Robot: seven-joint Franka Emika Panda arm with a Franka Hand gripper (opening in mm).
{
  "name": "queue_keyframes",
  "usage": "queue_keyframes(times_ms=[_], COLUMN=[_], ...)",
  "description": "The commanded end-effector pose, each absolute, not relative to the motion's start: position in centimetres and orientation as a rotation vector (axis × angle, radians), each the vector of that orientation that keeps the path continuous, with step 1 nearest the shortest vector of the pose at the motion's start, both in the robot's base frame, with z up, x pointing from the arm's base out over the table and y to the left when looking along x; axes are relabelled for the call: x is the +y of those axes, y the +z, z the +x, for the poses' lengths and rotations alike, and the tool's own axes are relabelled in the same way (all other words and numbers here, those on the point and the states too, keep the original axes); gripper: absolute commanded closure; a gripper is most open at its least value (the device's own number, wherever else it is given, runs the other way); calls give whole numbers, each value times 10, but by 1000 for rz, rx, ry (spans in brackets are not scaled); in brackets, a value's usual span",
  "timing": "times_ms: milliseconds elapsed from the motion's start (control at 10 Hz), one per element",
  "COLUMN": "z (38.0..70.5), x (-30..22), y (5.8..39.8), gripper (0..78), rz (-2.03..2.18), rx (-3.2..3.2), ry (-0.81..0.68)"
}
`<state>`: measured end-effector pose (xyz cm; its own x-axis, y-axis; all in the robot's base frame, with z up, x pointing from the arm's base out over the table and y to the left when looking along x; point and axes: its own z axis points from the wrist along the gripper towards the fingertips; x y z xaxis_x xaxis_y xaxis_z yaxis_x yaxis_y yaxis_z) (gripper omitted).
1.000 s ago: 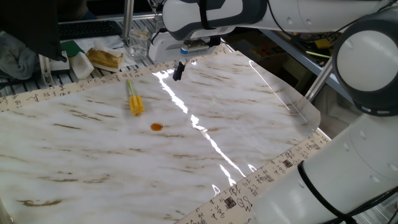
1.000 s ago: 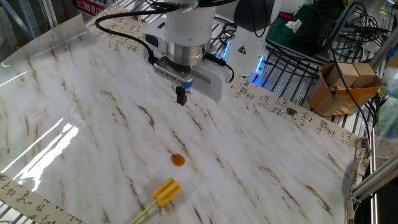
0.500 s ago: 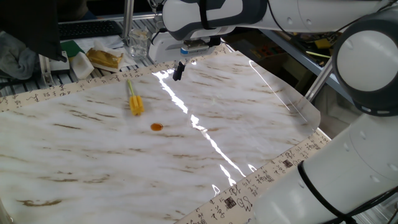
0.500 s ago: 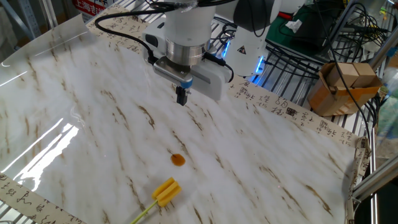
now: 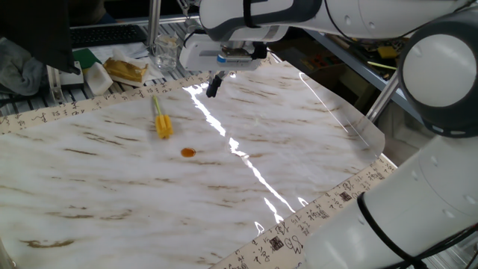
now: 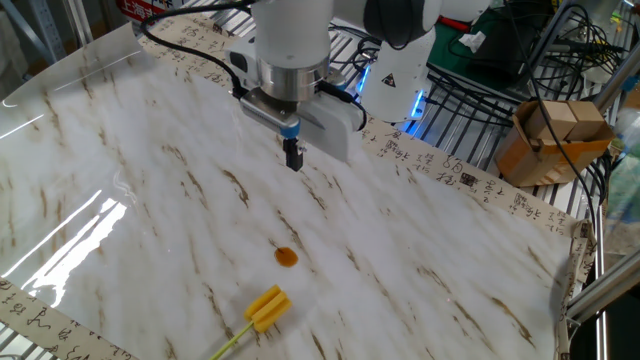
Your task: Clean the tabletop with a sponge
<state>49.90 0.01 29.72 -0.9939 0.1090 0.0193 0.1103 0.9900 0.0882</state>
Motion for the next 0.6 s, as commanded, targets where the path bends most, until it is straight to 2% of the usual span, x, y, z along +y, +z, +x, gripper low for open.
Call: queue_keyframes(times_ms=[100, 600], z=[502, 520], x=[2, 5], y=[289, 265], gripper=[776, 776], rz=[-178, -204], rx=[-3125, -3137], ry=[-146, -144])
